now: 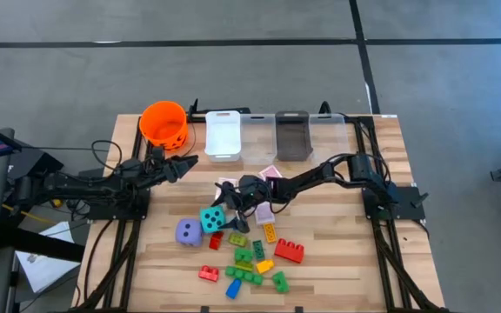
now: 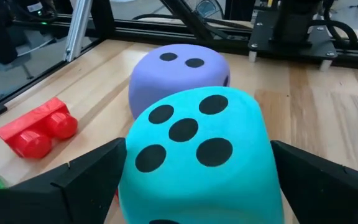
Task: Pick & Place Toys
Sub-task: Put the blue dice into the left transparent bin
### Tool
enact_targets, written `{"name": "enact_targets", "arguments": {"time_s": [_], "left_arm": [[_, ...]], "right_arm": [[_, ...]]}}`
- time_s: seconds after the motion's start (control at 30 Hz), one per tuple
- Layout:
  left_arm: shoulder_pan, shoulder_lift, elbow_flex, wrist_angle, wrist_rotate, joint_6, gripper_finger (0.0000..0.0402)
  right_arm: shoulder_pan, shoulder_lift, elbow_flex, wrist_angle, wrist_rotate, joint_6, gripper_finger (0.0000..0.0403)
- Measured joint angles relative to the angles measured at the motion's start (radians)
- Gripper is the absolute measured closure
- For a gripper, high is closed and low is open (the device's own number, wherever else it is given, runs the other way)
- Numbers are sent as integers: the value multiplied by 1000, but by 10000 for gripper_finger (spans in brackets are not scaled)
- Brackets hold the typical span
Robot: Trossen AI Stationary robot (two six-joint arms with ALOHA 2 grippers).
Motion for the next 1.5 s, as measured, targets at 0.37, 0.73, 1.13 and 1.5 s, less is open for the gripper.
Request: {"name": "enact_targets", "arguments": {"time_s": [0.37,0.73,1.13,1.5], "left_arm": [[0,0,0,-1,-4,0,103],[0,0,0,-1,-3,0,103],[0,0,0,-1,-2,0,103],[0,0,0,-1,1,0,103]], "right_arm": [[3,0,-1,8,-2,2,23],[-14,3,12,25,6,3,27],[-25,3,93,28,5,3,27],[-26,2,95,-113,42,-41,27]]}}
